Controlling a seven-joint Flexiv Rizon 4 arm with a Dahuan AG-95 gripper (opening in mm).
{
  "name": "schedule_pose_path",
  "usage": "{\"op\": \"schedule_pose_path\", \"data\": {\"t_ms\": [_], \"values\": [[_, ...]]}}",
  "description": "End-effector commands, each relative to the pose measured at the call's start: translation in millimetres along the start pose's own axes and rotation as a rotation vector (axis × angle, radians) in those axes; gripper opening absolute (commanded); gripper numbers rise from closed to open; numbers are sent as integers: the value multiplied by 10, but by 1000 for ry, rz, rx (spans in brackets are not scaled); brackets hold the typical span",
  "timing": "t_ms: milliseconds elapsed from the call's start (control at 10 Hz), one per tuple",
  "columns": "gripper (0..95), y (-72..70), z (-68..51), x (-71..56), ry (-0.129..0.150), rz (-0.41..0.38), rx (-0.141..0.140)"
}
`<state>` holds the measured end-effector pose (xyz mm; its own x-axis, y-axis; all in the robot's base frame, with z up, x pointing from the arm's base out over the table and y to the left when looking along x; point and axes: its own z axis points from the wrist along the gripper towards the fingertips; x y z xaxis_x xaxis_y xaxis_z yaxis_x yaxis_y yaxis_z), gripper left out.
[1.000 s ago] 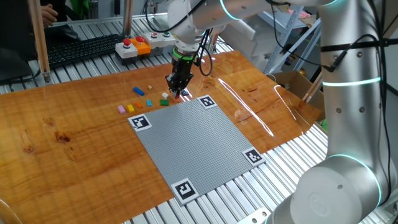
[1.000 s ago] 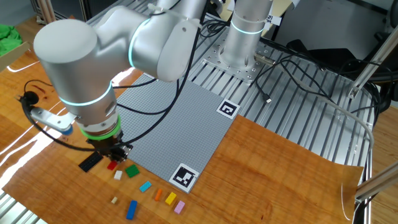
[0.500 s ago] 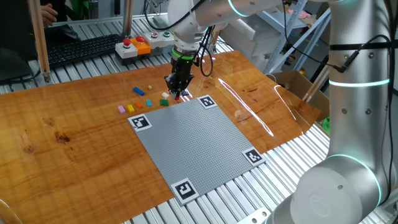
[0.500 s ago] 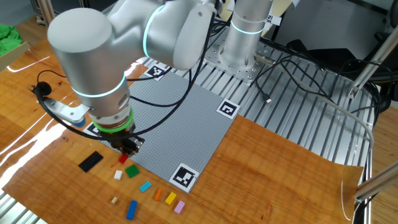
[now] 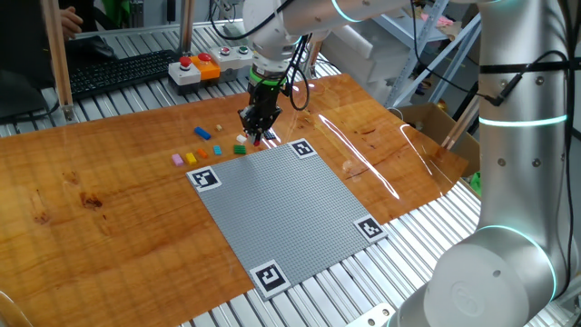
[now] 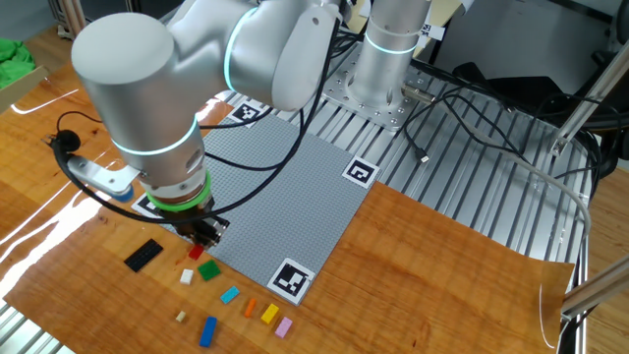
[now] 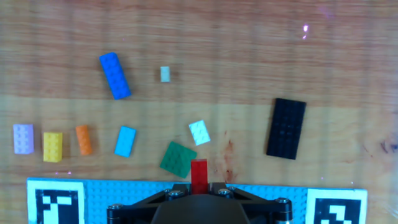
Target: Stack small Lego blocks randomly, one at a time
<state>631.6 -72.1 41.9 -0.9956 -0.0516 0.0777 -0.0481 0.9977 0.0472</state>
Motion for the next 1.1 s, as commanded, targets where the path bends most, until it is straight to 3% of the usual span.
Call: {"op": "schedule_pose_path", "data": {"t_ms": [100,600,900,1100], "values": [[0,-6,2,-8,-5,-4,3],[0,-6,2,-8,-28,-6,16],[0,-5,4,-3,-31,-8,8],[0,-10,-12,103,-30,-3,6]]}}
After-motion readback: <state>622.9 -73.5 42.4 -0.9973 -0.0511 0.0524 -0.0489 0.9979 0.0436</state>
